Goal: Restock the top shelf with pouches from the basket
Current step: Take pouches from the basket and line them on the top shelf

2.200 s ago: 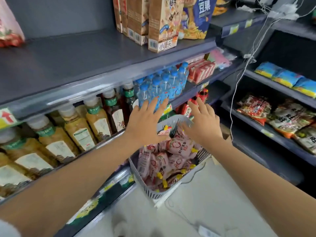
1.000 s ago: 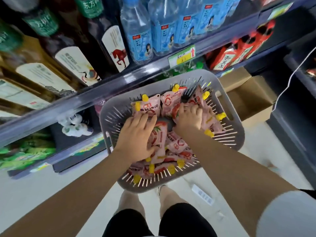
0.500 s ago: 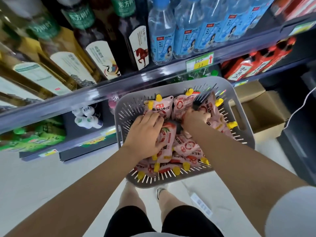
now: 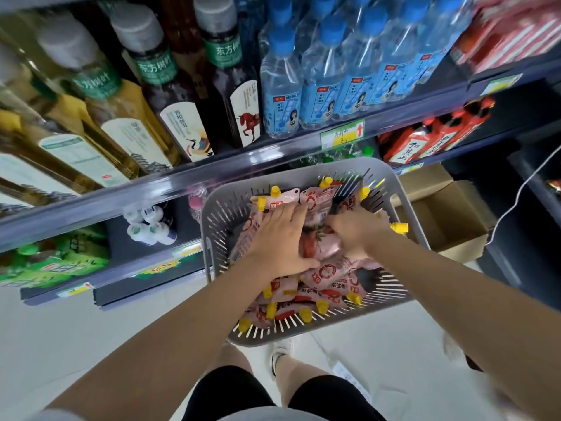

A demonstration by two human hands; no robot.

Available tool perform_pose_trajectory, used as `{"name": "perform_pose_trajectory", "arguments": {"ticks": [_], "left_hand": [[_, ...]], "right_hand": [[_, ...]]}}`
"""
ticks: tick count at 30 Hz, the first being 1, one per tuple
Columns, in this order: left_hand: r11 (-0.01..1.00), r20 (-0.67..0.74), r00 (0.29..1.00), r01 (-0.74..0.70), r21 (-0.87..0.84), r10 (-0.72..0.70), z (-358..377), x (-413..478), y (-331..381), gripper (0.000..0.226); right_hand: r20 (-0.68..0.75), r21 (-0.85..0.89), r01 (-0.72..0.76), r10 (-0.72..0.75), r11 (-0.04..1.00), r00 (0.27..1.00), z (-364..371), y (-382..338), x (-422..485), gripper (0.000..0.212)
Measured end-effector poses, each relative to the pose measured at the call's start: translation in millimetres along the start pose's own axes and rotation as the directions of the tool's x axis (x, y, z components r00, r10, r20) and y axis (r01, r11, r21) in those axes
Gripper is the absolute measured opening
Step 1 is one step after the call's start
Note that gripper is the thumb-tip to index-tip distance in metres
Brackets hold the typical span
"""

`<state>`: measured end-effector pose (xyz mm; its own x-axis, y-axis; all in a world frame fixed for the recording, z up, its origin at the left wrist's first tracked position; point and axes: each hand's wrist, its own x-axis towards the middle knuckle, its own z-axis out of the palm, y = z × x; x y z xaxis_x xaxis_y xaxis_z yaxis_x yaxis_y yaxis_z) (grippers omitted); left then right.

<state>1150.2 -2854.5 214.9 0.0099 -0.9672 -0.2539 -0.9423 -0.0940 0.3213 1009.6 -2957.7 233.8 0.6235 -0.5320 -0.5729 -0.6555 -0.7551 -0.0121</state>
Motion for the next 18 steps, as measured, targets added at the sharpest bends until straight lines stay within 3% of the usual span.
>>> {"name": "perform_pose_trajectory", "arguments": {"ticks": [3,5,7,9,12,14,16,18], "left_hand": [[0.964,0.167,0.986,0.033,-0.263,0.012,2,17,13,0.136],[0.871,0.235,0.972,0.111,-0.478,0.005,5,24,18,0.140],[0.824,0.216,0.976,0.129,-0.552,-0.008,9,25,20,0.132],[0.833,0.187,0.979,0.172,-0.525,-0.085,12,21,17,0.111],[0.854,0.118,0.959,0.284,-0.436,-0.259,7,8,8,0.090],[0.856,0.036,0.935,0.337,-0.393,-0.352,3,0,-2,0.100],[0.846,-0.020,0.908,0.382,-0.371,-0.419,-1,-8,-10,0.104],[0.850,-0.063,0.883,0.426,-0.310,-0.466,-4,-15,-13,0.101]], "right_hand": [[-0.130,-0.166,0.229,-0.251,0.959,0.959,-6,5,-16,0.052],[-0.254,-0.201,0.369,-0.412,0.908,0.875,-11,4,-26,0.060],[-0.393,-0.157,0.433,-0.458,0.888,0.797,-8,8,-28,0.066],[-0.473,-0.111,0.456,-0.451,0.883,0.757,-3,9,-27,0.062],[-0.596,-0.077,0.324,-0.304,0.943,0.743,-5,7,-25,0.060],[-0.679,0.136,0.235,-0.083,0.962,0.730,-4,6,-25,0.062],[-0.576,0.418,0.091,0.187,0.904,0.796,1,-1,-25,0.055],[-0.306,0.471,-0.164,0.335,0.866,0.891,12,-9,-21,0.051]]}}
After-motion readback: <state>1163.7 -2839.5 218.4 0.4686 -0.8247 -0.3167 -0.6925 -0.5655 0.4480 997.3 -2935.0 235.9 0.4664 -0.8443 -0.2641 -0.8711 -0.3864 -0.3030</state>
